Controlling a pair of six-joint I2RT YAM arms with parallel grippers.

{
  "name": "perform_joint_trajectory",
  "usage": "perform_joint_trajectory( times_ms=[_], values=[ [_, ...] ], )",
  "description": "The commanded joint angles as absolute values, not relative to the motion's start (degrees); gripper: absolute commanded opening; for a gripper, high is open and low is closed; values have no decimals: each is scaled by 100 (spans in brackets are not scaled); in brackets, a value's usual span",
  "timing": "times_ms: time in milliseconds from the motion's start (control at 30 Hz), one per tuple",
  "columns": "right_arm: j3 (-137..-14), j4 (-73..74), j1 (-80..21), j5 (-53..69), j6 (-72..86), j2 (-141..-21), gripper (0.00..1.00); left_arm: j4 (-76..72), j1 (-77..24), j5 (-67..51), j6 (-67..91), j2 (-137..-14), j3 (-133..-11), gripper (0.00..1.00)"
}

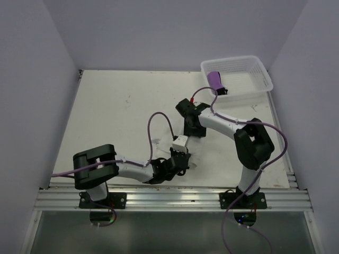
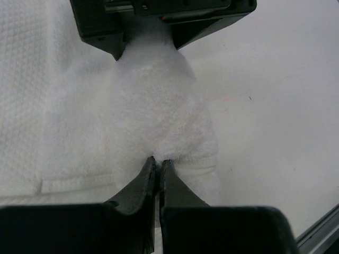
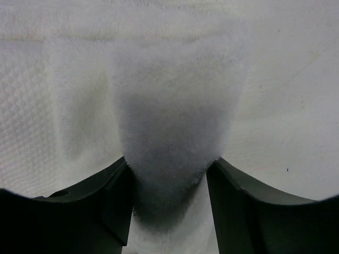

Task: Roll the towels
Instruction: Roll the towel

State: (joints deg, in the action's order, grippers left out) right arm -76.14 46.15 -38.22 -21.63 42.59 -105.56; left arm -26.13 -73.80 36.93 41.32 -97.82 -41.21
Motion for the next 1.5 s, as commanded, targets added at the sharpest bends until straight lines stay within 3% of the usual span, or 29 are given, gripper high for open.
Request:
perform_joint_trajectory(
  times_ms=[0, 233, 600, 667, 800, 833, 867, 967, 1100, 1300, 1467],
  values=[
    [-7849, 4526, -3569, -2241, 4210, -10687, 58, -2135, -7392, 3806, 4385, -9677, -3674, 0],
    [-7822, 4412, -3287, -2145, 4105, -10740, 67, -2057, -7392, 3841, 4614, -9326, -3358, 0],
    [-8077, 4368, -3024, -2135, 3955, -11013, 66, -2092, -7392, 3709, 5053, -8842, -2848, 0],
    [-8095, 4351, -3015, -2171, 3920, -11039, 61, -2057, -7392, 3691, 5080, -8842, -2839, 0],
    [-8112, 4342, -2962, -2206, 3850, -11013, 38, -2004, -7392, 3700, 5185, -8737, -2743, 0],
    [-8121, 4342, -2953, -2206, 3824, -11013, 28, -1987, -7392, 3709, 5220, -8702, -2725, 0],
    [-8156, 4342, -2936, -2197, 3780, -11030, 26, -1960, -7392, 3718, 5290, -8666, -2699, 0],
    [-8357, 4473, -2927, -2145, 3683, -11109, 46, -1951, -7392, 3797, 5553, -8508, -2541, 0],
    [-8674, 4693, -2892, -2162, 3542, -11311, 50, -2153, -7374, 3745, 5862, -8245, -2171, 0],
    [-8973, 4860, -2804, -2188, 3384, -11338, 71, -2715, -7164, 3122, 6187, -8296, -1802, 0],
    [-9307, 5019, -2795, -2110, 3156, -11233, 76, -2953, -6909, 2716, 6284, -8271, -1688, 0]
  ],
)
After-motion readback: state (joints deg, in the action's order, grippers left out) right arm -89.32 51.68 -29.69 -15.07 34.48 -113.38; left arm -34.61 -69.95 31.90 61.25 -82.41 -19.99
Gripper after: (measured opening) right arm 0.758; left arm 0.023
